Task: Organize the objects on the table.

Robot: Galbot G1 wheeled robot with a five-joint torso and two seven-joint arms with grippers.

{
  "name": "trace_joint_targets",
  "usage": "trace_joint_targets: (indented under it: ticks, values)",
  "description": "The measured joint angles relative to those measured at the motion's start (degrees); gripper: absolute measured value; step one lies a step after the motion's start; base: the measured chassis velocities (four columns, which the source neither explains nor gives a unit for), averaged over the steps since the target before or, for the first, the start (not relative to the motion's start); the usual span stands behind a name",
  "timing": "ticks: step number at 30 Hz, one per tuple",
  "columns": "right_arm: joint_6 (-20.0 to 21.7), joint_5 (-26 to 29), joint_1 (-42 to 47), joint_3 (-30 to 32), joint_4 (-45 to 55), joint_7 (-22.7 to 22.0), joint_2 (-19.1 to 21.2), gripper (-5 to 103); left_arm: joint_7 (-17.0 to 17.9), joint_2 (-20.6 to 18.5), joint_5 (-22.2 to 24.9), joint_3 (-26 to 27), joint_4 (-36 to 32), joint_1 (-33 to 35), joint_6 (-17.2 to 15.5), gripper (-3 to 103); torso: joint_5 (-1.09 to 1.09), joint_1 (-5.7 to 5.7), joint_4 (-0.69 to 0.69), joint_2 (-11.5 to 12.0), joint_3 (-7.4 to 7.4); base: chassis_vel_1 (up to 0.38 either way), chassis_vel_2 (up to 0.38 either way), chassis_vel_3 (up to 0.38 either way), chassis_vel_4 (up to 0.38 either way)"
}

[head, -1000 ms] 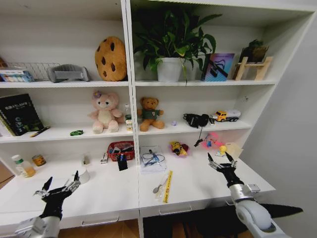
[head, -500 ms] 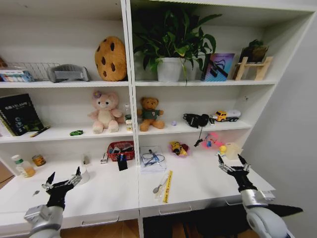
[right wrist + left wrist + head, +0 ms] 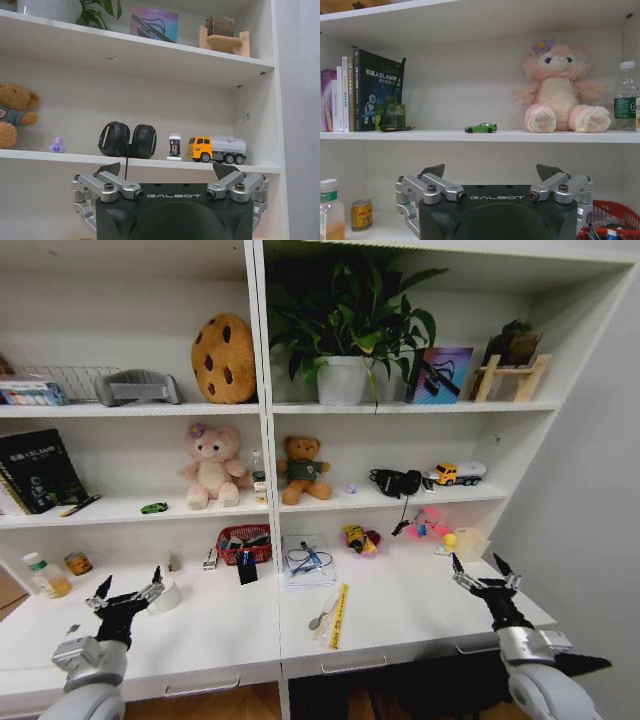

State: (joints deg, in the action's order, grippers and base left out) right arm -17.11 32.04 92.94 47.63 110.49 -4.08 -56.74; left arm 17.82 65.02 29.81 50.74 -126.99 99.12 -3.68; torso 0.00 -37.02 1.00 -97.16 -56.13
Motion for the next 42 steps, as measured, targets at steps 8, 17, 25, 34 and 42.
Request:
trace_joint_targets:
  ticks: [8, 17, 25, 34, 42]
  values:
    - [1.2, 0.5, -0.3, -0.8, 0.0, -0.7, -0.1, 100, 0.0, 0.9, -0.7, 0.0, -0.6, 0.6, -0.5, 100, 0.00, 0.00, 0.01, 0.0, 0.00, 0.000, 0.000, 0.000, 0.000]
    - [-0.4, 0.5, -0.1, -1.0, -0.9, -0.3, -0.4, 100, 0.0, 0.9, -0.7, -0.1, -0.7, 0.6, -0.5, 100, 0.00, 0.00, 0.02, 0.0, 0.00, 0.000, 0.000, 0.000, 0.000]
    - [-0.7, 0.3, -0.6, -1.3, -0.5, -0.2, -0.4, 100, 0.1, 0.9, -0.8, -0.1, -0.7, 0.6, -0.5, 100, 0.00, 0.00, 0.02, 0.0, 0.00, 0.000, 0.000, 0.000, 0.000]
    - [-0.7, 0.0, -1.5, -1.2, 1.3, -0.2, 0.5, 100, 0.1, 0.9, -0.8, -0.1, -0.7, 0.6, -0.5, 100, 0.00, 0.00, 0.02, 0.0, 0.00, 0.000, 0.000, 0.000, 0.000]
    - [-0.5, 0.1, -1.9, -1.2, 1.5, -0.4, 0.9, 100, 0.1, 0.9, -0.8, -0.1, -0.7, 0.6, -0.5, 100, 0.00, 0.00, 0.00, 0.0, 0.00, 0.000, 0.000, 0.000, 0.000]
